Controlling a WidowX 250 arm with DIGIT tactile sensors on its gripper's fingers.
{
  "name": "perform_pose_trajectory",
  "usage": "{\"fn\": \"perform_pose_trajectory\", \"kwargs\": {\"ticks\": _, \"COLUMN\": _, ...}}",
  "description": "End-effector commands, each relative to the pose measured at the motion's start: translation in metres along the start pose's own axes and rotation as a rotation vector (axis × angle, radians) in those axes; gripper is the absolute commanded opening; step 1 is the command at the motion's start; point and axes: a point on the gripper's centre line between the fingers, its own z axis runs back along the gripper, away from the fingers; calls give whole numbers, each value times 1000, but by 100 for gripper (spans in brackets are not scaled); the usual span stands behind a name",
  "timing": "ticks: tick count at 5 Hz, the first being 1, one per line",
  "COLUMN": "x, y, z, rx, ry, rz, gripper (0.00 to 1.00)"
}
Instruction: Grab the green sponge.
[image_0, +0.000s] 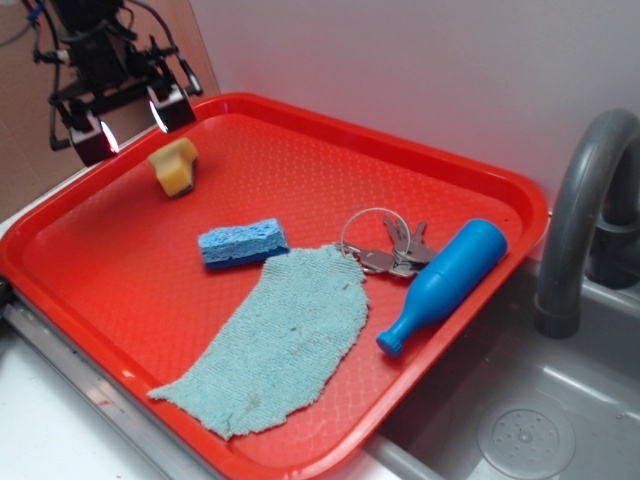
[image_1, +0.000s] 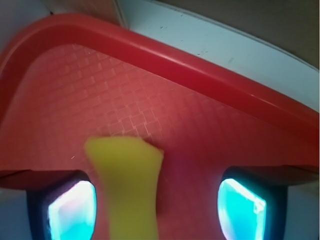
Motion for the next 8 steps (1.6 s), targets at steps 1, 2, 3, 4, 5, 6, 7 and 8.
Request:
{"fn": "perform_pose_trajectory", "kwargs": {"ticks": 1, "x": -11, "y": -19, "z": -34, "rx": -7, "ry": 4, "rz": -58, "gripper": 100}}
{"fn": "perform_pose_trajectory", "kwargs": {"ticks": 2, "x": -26, "y": -19, "z": -28, "rx": -13, "ry": -12, "rz": -149, "gripper": 0}}
{"fn": "perform_pose_trajectory", "kwargs": {"ticks": 3, "x": -31, "y": -17, "z": 22, "rx": -70, "ry": -34, "rz": -196, "gripper": 0}}
{"fn": "perform_pose_trajectory", "kwargs": {"ticks": 4, "x": -48, "y": -22, "z": 74, "rx": -124, "ry": 1, "rz": -414, "gripper": 0}}
{"fn": "perform_pose_trajectory", "kwargs": {"ticks": 5, "x": -72, "y": -26, "z": 126, "rx": -198, "ry": 1, "rz": -658, "gripper": 0}}
{"fn": "perform_pose_trajectory", "kwargs": {"ticks": 6, "x": -95, "y": -18, "z": 149, "rx": -205, "ry": 14, "rz": -910, "gripper": 0}}
{"fn": "perform_pose_trajectory", "kwargs": {"ticks": 7, "x": -100, "y": -5, "z": 161, "rx": -325, "ry": 55, "rz": -1144, "gripper": 0}}
{"fn": "perform_pose_trajectory", "kwargs": {"ticks": 8, "x": -93, "y": -2, "z": 164, "rx": -351, "ry": 69, "rz": -1212, "gripper": 0}}
